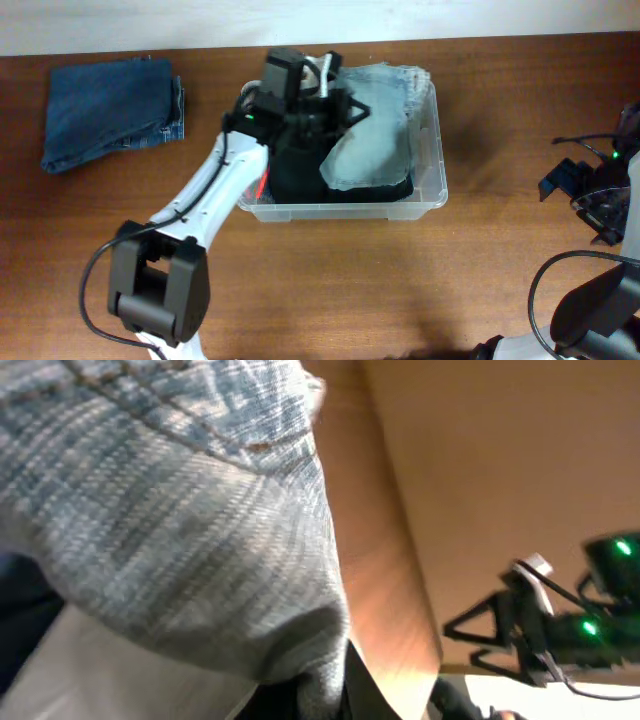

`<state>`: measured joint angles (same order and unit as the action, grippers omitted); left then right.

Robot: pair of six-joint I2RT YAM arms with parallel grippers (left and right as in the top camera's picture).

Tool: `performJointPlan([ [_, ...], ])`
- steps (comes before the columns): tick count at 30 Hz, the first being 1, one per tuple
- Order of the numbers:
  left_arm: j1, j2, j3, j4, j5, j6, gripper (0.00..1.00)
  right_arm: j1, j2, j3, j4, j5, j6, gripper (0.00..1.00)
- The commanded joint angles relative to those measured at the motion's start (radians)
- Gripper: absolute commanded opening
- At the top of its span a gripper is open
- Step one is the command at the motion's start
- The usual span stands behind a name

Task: Pack container
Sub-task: 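Lift the shorts and carry them over the bin with the left gripper, then lower the shorts into the bin on top of the dark garments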

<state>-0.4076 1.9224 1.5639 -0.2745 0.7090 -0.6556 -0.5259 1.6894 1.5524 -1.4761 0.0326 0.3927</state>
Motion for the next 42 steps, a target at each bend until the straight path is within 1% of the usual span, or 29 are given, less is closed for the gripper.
performJointPlan([
  [1, 0.07, -0.004, 0.018, -0.067, -0.018, 0.032, 0.02, -0.003, -0.005, -0.002, 0.0, 0.002, 0.009, 0.98],
  [3, 0.106, -0.004, 0.018, -0.115, -0.023, 0.043, 0.03, -0.003, -0.005, -0.002, 0.0, 0.002, 0.009, 0.98],
  [4, 0.12, -0.004, 0.018, -0.134, -0.025, 0.043, 0.06, -0.003, -0.005, -0.002, 0.0, 0.002, 0.009, 0.98],
  [7, 0.16, -0.004, 0.018, -0.192, -0.026, 0.043, 0.07, -0.003, -0.005, -0.002, 0.0, 0.002, 0.009, 0.98],
  [8, 0.171, -0.004, 0.018, -0.207, -0.026, 0.043, 0.11, -0.003, -0.005, -0.002, 0.0, 0.002, 0.009, 0.98],
  [9, 0.176, -0.004, 0.018, -0.217, -0.026, 0.043, 0.21, -0.003, -0.005, -0.002, 0.0, 0.002, 0.009, 0.98],
  [10, 0.181, -0.004, 0.018, -0.23, -0.026, 0.043, 0.34, -0.003, -0.005, -0.002, 0.0, 0.002, 0.009, 0.98],
  [12, 0.191, -0.004, 0.018, -0.262, -0.026, 0.062, 0.65, -0.003, -0.005, -0.002, 0.0, 0.002, 0.009, 0.98],
  [13, 0.193, -0.004, 0.018, -0.278, -0.025, 0.085, 0.77, -0.003, -0.005, -0.002, 0.0, 0.002, 0.009, 0.99],
  [14, 0.193, -0.004, 0.018, -0.292, -0.026, 0.108, 0.84, -0.003, -0.005, -0.002, 0.0, 0.002, 0.009, 0.98],
  [15, 0.194, -0.004, 0.018, -0.306, -0.026, 0.128, 0.87, -0.003, -0.005, -0.002, 0.0, 0.002, 0.009, 0.98],
  [16, 0.194, -0.004, 0.018, -0.316, -0.026, 0.143, 0.95, -0.003, -0.005, -0.002, 0.0, 0.002, 0.009, 0.98],
  [18, 0.194, -0.004, 0.019, -0.328, -0.023, 0.165, 0.99, -0.003, -0.005, -0.002, 0.0, 0.002, 0.009, 0.98],
  [23, 0.193, -0.008, 0.063, -0.333, 0.009, 0.26, 0.99, -0.003, -0.005, -0.002, 0.0, 0.002, 0.009, 0.98],
  [30, 0.169, -0.029, 0.164, -0.351, 0.003, 0.455, 0.99, -0.003, -0.005, -0.002, 0.0, 0.002, 0.009, 0.98],
  [31, 0.144, -0.029, 0.165, -0.372, -0.047, 0.479, 0.99, -0.003, -0.005, -0.002, 0.0, 0.002, 0.009, 0.98],
  [32, 0.123, -0.028, 0.165, -0.401, -0.119, 0.479, 0.99, -0.003, -0.005, -0.002, 0.0, 0.002, 0.009, 0.98],
  [33, 0.094, -0.024, 0.165, -0.446, -0.228, 0.484, 0.95, -0.003, -0.005, -0.002, 0.0, 0.002, 0.009, 0.98],
  [34, 0.073, -0.024, 0.165, -0.472, -0.289, 0.499, 0.93, -0.003, -0.005, -0.002, 0.0, 0.002, 0.009, 0.98],
  [37, -0.045, -0.022, 0.165, -0.558, -0.497, 0.56, 0.64, -0.003, -0.005, -0.002, 0.0, 0.002, 0.009, 0.98],
  [38, -0.063, -0.021, 0.164, -0.562, -0.524, 0.56, 0.59, -0.003, -0.005, -0.002, 0.0, 0.002, 0.009, 0.98],
  [39, -0.076, -0.02, 0.164, -0.563, -0.548, 0.56, 0.57, -0.003, -0.005, -0.002, 0.0, 0.002, 0.009, 0.98],
  [40, -0.094, -0.017, 0.164, -0.563, -0.593, 0.56, 0.51, -0.003, -0.005, -0.002, 0.0, 0.002, 0.009, 0.99],
  [42, -0.1, -0.009, 0.164, -0.562, -0.632, 0.56, 0.43, -0.003, -0.005, -0.002, 0.0, 0.002, 0.009, 0.98],
])
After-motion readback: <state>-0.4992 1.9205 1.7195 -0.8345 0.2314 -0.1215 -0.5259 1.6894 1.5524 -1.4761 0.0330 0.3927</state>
